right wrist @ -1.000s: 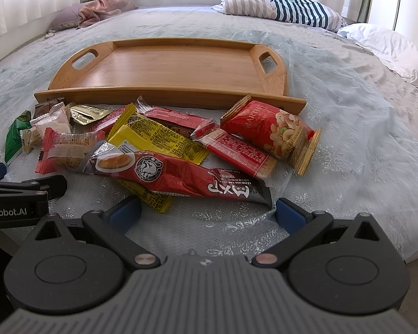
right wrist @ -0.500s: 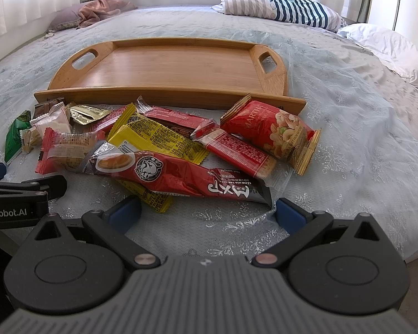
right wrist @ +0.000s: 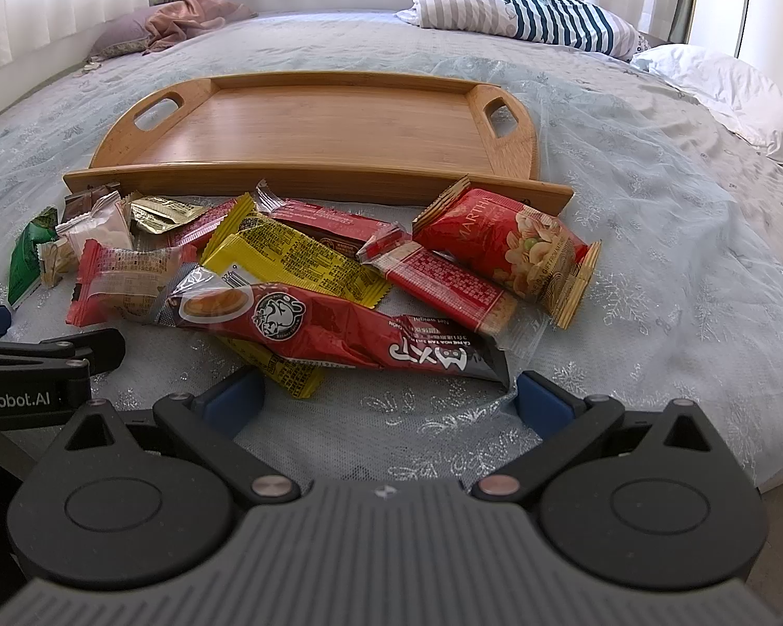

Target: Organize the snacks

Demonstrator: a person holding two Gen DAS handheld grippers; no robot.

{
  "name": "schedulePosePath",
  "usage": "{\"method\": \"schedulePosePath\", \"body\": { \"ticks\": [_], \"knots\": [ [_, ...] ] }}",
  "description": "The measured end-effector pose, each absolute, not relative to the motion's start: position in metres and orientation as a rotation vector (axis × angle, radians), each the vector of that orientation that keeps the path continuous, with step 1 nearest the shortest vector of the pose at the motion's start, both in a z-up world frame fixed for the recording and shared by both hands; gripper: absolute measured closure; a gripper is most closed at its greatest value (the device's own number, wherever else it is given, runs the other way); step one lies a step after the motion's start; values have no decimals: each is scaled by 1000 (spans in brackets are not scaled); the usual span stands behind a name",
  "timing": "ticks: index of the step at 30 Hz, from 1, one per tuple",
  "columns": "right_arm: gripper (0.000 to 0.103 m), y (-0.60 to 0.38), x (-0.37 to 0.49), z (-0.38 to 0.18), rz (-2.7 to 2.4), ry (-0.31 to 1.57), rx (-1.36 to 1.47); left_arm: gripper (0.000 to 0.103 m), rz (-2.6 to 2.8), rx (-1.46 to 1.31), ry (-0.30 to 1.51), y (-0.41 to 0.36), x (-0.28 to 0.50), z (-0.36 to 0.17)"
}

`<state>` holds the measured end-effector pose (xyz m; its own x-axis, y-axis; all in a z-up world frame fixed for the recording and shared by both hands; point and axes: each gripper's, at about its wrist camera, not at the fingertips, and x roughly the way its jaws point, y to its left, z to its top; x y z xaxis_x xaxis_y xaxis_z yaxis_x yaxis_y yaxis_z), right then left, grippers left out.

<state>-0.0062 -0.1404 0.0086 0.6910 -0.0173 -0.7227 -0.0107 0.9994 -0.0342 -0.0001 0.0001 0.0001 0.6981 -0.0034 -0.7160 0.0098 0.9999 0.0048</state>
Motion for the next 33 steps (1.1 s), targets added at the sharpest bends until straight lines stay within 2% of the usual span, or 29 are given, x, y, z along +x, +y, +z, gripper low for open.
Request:
{"method": "schedulePosePath", "body": {
  "ticks": [33],
  "knots": [
    [0, -140, -5, 6, -7, 793, -39, 0, -14, 11, 795, -1, 1, 2]
  ]
}}
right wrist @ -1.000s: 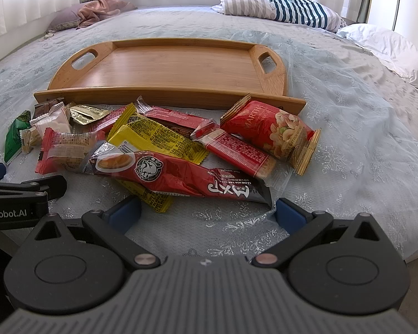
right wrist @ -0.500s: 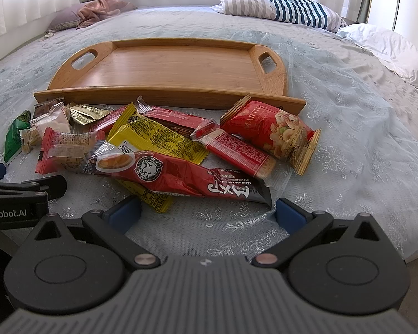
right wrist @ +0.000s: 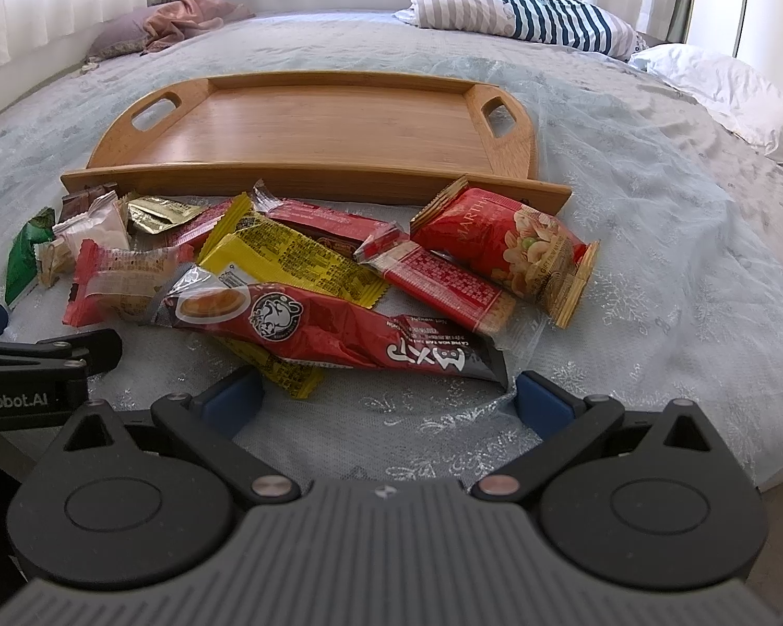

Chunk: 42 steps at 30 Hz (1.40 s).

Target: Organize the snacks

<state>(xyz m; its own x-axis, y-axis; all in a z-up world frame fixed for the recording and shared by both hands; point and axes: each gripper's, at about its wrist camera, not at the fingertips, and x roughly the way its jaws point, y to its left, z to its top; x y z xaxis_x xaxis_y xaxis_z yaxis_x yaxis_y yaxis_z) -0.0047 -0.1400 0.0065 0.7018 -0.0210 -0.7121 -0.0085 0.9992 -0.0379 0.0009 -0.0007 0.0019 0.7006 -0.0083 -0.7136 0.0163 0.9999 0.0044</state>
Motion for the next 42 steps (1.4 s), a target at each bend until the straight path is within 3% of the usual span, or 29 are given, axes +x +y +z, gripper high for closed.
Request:
{"method": "schedulePosePath", "body": {
  "ticks": [24, 33, 42],
  "knots": [
    [0, -157, -31, 22, 70, 677, 23, 0, -53, 11, 803, 8, -1, 10],
    [0, -176, -36, 48, 9, 524, 38, 0, -16, 62, 613, 13, -15, 42],
    [8, -203, -14, 45, -61, 517, 88, 4, 13, 86, 592, 26, -4, 45]
  ]
}}
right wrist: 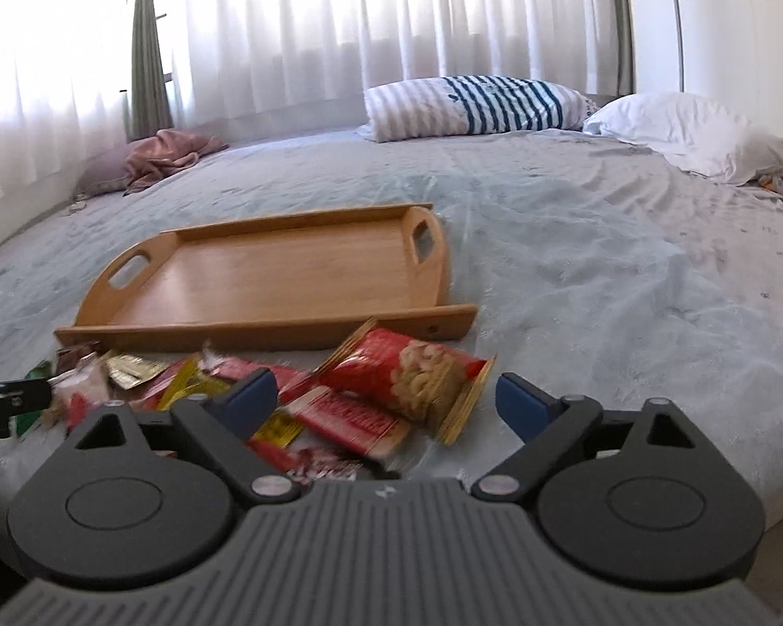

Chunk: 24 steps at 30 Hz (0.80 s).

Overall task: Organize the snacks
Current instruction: 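Grasp the green packet with the left tool while the right tool grasps the red nut bag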

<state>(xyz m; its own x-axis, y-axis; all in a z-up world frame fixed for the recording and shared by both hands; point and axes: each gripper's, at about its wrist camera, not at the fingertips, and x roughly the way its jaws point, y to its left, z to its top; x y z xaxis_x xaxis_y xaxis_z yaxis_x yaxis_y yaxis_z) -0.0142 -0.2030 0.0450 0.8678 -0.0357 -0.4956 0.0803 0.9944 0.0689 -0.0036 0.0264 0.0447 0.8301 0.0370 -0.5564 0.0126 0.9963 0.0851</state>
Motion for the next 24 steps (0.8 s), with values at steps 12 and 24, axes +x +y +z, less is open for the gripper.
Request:
{"method": "schedulePosePath", "body": {
  "ticks": [12, 24],
  "knots": [
    [11, -212, 9, 31, -102, 549, 113, 41, 82, 21, 644, 53, 9, 29],
    [11, -206, 22, 21, -102, 565, 140, 54, 104, -210, 675, 69, 13, 19]
  ]
}}
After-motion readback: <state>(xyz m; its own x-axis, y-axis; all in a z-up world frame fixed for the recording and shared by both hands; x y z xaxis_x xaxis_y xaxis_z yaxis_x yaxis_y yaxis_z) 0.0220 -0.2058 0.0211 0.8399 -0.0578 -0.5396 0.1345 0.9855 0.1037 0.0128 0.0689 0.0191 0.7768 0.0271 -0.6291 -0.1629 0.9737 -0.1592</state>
